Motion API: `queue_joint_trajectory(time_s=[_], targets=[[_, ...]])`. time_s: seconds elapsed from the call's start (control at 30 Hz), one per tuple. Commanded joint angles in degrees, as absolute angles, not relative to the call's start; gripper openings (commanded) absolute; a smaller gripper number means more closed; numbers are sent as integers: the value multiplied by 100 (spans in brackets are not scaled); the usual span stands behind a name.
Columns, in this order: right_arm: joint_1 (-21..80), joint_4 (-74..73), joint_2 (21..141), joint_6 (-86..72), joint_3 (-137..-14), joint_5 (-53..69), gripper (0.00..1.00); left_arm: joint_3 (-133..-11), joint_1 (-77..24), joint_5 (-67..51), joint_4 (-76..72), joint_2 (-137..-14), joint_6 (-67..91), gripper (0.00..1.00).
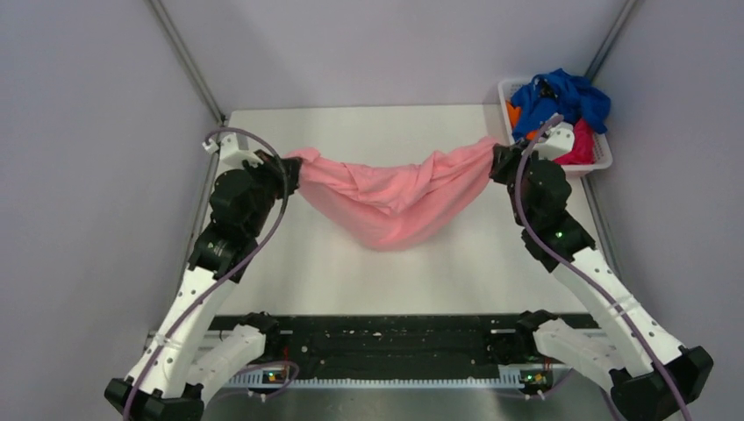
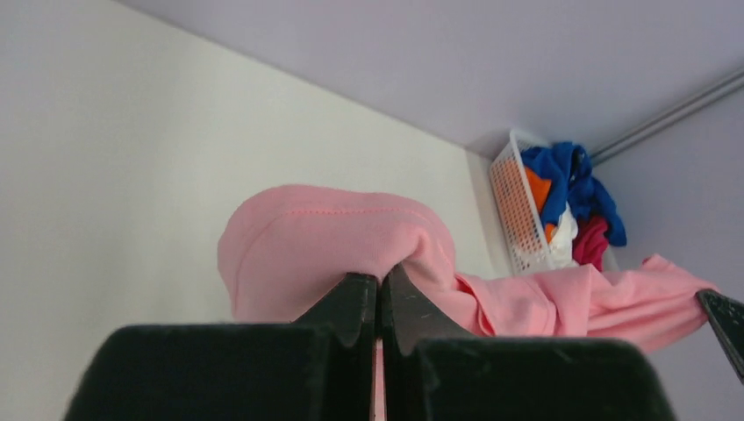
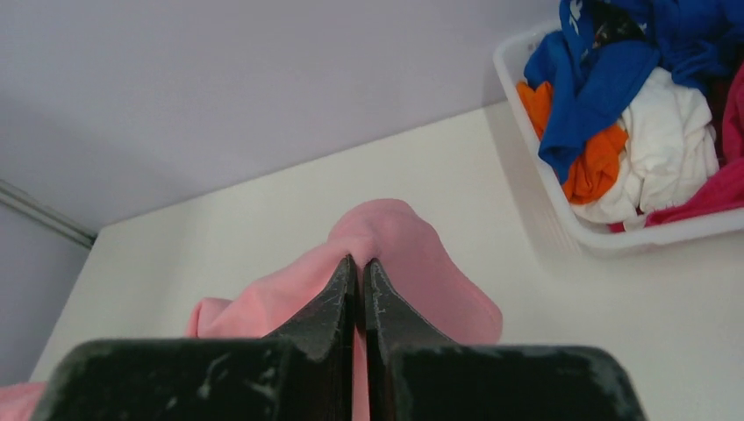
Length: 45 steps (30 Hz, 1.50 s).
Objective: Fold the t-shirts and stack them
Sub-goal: Flatten out the tshirt
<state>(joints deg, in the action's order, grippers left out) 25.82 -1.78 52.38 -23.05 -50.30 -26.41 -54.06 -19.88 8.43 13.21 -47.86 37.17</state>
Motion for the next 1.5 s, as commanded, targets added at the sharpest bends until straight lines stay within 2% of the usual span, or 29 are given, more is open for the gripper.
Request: queue_joint_trajectory(time_s=[0.0,0.13,0.27,0.4,0.47,0.53,0.63,0.7,0.73,0.8,0.83,0.87,0.9,0.97,1.07,1.23,1.37,1.47], targets=[[2595,148,5275,-1608,-5860,-2437,0,-6115,-1925,1471,769,-5138,3411,0],[2324,401,5939,-1081,-6683,-2303,0,-7012,-1326,1155,609,-6108,3399,0],[1747,431,6976,-903,-8115,-1749,0,-8886,-485,-200,680,-7440,3692,0],[1446,350,7439,-922,-9206,-1236,0,-10504,-344,-586,1296,-8325,3528,0],[1448,405,7295,-895,-9009,-892,0,-10339,-343,-732,1097,-8224,3537,0],[1448,535,6945,-922,-8256,-659,0,-9597,-343,-777,735,-7926,3624,0],[1449,451,6154,-1373,-6613,-866,1,-7983,-343,-766,439,-7305,3824,0],[1449,136,5553,-2270,-5276,-1478,8,-6732,-343,-645,415,-6889,4071,0],[1450,-432,5258,-3144,-4739,-1754,18,-6151,-345,-570,424,-6715,4235,3],[1442,-1054,4811,-3854,-3783,-1847,34,-5151,-343,-528,541,-6500,4449,13],[1445,-1381,4644,-4195,-3433,-1822,49,-4814,-344,-396,769,-6451,4457,22],[1450,-1542,4510,-4424,-3198,-1779,73,-4662,-346,-27,1125,-6430,4508,41],[1450,-1735,4434,-4509,-3108,-1760,89,-4630,-343,327,1447,-6435,4497,57],[1449,-2034,4396,-4555,-3201,-1826,98,-4779,-343,866,2008,-6451,4483,97],[1442,-1968,4385,-4444,-3364,-1838,99,-5137,-351,785,2459,-6372,4427,99],[1446,-1370,4674,-4151,-3374,-1281,99,-5183,-352,134,1931,-6481,4048,99],[1472,-926,5269,-4008,-3371,-640,99,-5579,-424,-1162,1405,-7456,4017,99],[1653,-611,5771,-3783,-3472,-454,99,-6176,-666,-1671,1268,-8447,3930,99]])
